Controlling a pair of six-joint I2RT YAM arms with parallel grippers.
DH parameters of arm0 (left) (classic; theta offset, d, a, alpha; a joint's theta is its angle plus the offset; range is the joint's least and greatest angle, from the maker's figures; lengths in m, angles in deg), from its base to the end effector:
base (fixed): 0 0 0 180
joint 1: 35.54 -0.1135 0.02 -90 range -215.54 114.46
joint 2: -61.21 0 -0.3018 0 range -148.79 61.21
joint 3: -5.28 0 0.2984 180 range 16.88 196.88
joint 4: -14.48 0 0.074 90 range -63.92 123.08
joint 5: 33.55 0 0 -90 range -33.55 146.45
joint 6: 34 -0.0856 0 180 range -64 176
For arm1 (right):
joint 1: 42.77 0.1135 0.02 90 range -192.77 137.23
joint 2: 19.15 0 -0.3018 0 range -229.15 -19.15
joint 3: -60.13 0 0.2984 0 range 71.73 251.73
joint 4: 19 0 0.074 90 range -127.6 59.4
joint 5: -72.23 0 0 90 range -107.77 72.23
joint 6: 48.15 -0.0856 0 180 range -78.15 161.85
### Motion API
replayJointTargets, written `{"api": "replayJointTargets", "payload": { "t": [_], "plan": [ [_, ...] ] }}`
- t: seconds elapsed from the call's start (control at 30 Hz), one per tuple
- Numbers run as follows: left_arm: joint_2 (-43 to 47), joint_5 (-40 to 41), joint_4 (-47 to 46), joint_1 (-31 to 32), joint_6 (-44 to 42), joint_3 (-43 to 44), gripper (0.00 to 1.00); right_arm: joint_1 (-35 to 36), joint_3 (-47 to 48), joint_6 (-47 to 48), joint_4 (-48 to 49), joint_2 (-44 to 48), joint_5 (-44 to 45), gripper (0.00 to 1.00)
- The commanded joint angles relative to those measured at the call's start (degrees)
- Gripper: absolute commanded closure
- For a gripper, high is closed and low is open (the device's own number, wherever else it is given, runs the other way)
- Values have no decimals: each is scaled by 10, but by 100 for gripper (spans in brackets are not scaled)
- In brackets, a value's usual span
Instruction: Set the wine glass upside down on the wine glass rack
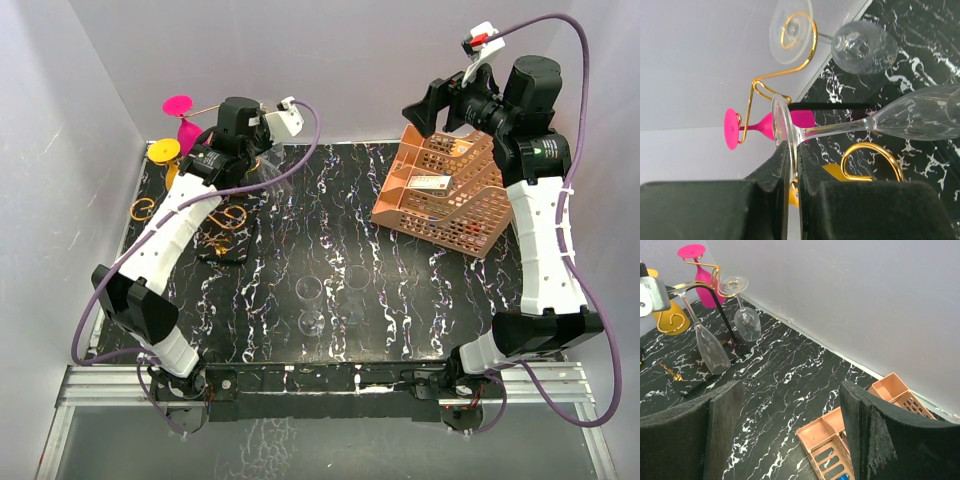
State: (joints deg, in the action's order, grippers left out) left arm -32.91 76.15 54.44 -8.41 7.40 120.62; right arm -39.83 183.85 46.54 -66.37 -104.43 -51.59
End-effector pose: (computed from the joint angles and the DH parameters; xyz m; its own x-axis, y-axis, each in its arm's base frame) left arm 0.4281 -0.1869 0.4729 -0.0802 0.8346 -0.5450 0.3105 0.5405 0.7820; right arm 0.3693 0.0667 0.5773 -0.1061 -0.0735 -0.9916 -0.6024 0.7982 0.0053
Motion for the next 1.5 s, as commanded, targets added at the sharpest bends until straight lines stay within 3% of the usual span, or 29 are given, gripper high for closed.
{"api": "replayJointTargets", "payload": {
  "t": [0.0, 1.47],
  "plan": [
    [38, 48, -23, 2, -33, -16, 100, -8, -4, -6, 34, 19, -14, 17],
    [58, -12, 159, 2, -68, 53, 100, -45, -40, -31, 58, 20, -55, 16]
  ]
}}
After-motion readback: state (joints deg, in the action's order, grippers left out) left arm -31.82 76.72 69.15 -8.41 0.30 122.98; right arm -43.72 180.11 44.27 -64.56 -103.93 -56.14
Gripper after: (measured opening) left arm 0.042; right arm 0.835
